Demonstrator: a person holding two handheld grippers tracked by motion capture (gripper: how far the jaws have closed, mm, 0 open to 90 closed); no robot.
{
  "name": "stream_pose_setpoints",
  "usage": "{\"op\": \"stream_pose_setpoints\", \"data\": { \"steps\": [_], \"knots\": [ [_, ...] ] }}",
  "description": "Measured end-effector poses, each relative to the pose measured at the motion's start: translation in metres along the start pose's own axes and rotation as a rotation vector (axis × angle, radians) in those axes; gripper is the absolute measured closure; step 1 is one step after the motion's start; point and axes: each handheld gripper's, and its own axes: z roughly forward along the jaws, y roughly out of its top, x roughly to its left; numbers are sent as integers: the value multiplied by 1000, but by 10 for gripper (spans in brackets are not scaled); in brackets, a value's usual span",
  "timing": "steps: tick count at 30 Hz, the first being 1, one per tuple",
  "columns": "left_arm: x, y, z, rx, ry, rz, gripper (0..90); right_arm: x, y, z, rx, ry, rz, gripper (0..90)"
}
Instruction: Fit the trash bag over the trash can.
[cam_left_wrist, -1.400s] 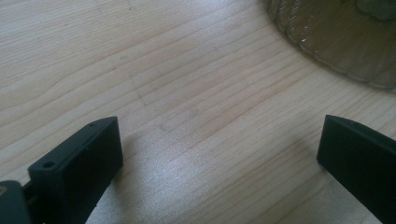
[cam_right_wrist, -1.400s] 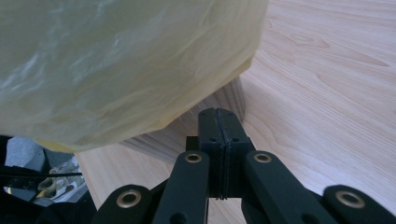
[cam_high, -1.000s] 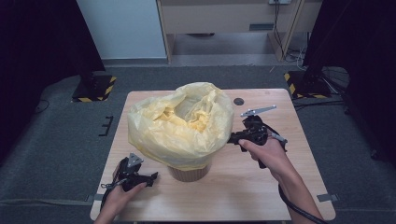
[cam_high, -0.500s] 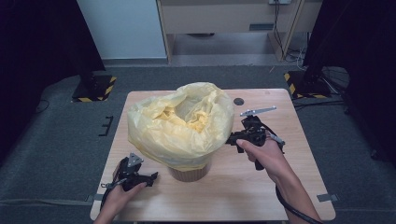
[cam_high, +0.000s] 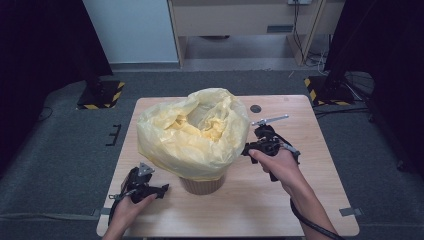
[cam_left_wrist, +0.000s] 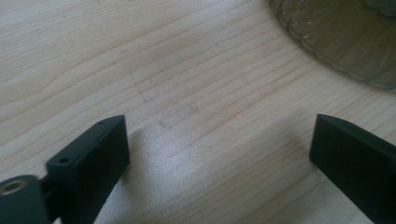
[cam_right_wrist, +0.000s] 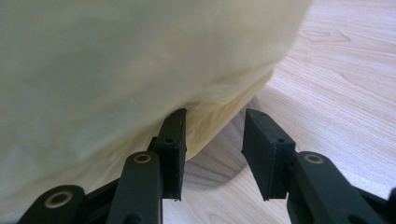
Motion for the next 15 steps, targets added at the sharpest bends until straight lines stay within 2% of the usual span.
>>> {"op": "stream_pose_setpoints", "data": {
  "steps": [2, 5, 7, 10, 15],
  "knots": [
    [-1, 3, -4, -6, -12, -16, 68, -2, 0, 3, 1, -4, 9, 604],
    [-3, 9, -13, -40, -24, -23, 86, -4, -1, 6, 1, -8, 12, 607],
    [-4, 13, -21, -69, -42, -51, 88, -5, -1, 8, 3, -15, 7, 606],
    [-3, 20, -34, -91, -44, -63, 92, -6, -3, 8, -2, -13, 6, 600],
    [7, 29, -51, -125, -31, -109, 171, -1, -5, 7, -4, -1, -18, 709]
  ]
}}
